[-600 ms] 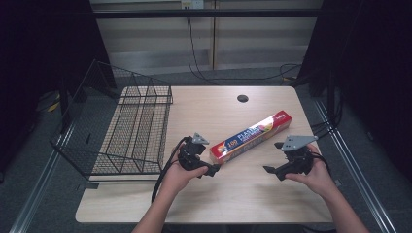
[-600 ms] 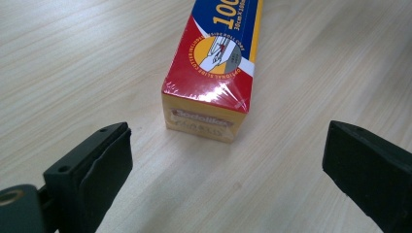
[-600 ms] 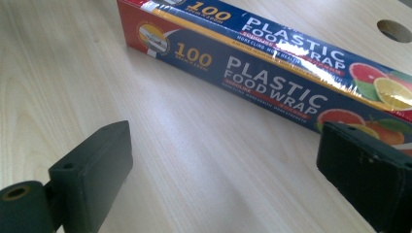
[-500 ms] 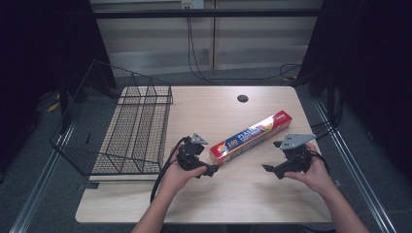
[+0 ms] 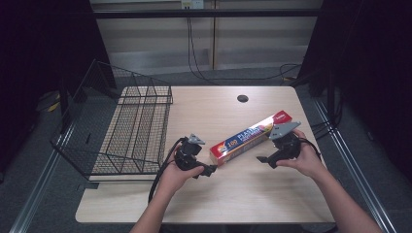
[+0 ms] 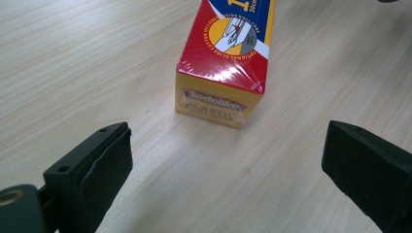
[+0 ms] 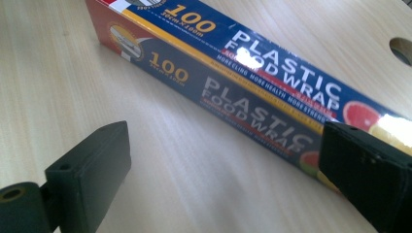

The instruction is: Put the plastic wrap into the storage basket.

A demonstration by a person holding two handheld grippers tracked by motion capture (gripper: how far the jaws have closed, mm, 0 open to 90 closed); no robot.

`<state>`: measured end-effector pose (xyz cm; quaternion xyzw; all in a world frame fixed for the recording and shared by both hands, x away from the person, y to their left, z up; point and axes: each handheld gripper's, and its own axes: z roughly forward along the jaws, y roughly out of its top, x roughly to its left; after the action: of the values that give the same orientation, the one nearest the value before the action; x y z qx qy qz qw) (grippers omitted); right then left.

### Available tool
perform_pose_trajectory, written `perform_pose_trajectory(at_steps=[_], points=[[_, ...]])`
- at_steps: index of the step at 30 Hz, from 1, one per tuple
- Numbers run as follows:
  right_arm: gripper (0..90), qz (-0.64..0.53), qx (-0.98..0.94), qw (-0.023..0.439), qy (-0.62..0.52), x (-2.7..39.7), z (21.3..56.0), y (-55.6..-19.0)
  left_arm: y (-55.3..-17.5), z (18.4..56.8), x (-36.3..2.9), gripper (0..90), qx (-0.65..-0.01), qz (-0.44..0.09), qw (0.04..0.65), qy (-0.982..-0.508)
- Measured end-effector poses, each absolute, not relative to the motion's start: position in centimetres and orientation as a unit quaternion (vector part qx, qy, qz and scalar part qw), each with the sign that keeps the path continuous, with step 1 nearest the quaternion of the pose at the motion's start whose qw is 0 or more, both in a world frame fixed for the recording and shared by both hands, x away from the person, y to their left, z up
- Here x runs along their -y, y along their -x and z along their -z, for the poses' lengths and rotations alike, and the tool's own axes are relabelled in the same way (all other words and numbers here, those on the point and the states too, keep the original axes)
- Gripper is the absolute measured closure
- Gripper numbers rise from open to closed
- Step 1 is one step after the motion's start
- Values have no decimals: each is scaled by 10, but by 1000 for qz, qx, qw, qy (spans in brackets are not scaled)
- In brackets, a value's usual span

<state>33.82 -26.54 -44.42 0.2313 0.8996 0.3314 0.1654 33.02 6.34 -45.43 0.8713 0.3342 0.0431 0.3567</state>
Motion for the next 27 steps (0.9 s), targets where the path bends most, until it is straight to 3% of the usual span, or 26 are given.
perform_pose_trajectory(at_steps=[5, 17, 22, 27], points=[[47, -301, -914, 175, -208, 256, 442, -352, -331, 455, -62, 45, -336, -39, 363, -869], [52, -273, -933, 145, -184, 249, 444, -389, -333, 451, -64, 45, -333, -39, 358, -871], [52, -272, -932, 162, -176, 244, 445, -401, -334, 454, -63, 45, -334, -32, 365, -868], [45, -268, -942, 138, -152, 238, 448, -412, -334, 454, -63, 45, -335, -31, 364, -869]])
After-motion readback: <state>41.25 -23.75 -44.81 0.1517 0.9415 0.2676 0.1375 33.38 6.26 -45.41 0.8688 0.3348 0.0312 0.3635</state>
